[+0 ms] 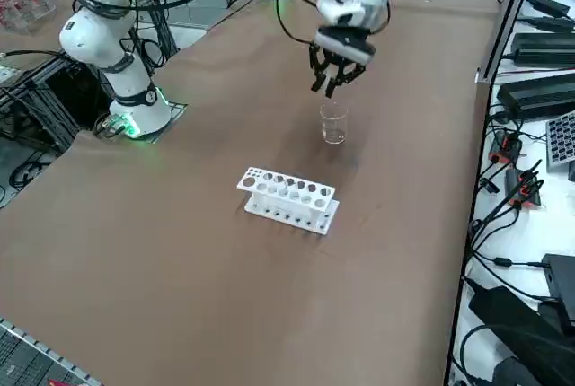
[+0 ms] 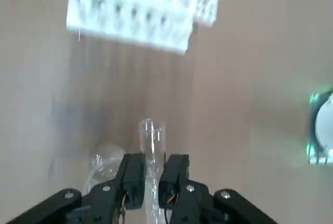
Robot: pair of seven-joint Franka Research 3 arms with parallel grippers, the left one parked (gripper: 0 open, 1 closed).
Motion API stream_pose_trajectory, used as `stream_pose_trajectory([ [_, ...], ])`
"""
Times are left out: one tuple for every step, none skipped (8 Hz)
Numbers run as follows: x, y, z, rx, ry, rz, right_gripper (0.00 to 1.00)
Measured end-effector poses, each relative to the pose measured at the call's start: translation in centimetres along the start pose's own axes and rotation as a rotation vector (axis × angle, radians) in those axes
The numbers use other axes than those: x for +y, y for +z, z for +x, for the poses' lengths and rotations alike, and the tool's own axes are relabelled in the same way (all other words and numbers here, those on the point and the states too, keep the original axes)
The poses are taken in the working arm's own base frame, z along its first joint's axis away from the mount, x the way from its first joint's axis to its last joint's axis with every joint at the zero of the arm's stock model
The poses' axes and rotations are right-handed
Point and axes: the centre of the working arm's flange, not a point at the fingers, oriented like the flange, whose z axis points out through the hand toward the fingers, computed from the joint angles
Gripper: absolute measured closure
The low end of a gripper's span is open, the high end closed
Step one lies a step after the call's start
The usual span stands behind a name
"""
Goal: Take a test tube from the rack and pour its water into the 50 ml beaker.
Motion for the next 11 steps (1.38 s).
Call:
stream_pose_trajectory([
  [0.8, -1.1, 1.1, 0.126, 0.052, 0.0, 0.81],
  [1.2, -1.7, 2.0, 0.259, 0.101, 0.002, 0.81],
  [1.3, -1.9, 2.6, 0.372, 0.15, 0.005, 0.81],
  [1.1, -1.8, 3.3, 0.479, 0.203, 0.012, 0.81],
  [0.7, -1.3, 4.2, 0.581, 0.258, 0.022, 0.81],
  [0.0, -0.5, 4.8, 0.668, 0.313, 0.032, 0.81],
  [-0.7, 0.6, 5.1, 0.736, 0.362, 0.041, 0.81],
  [-1.4, 1.8, 5.4, 0.797, 0.409, 0.051, 0.81],
  [-1.9, 2.9, 5.7, 0.85, 0.449, 0.062, 0.81],
  [-2.4, 3.9, 5.9, 0.888, 0.476, 0.07, 0.81],
  [-2.7, 4.7, 6.1, 0.916, 0.499, 0.075, 0.81],
])
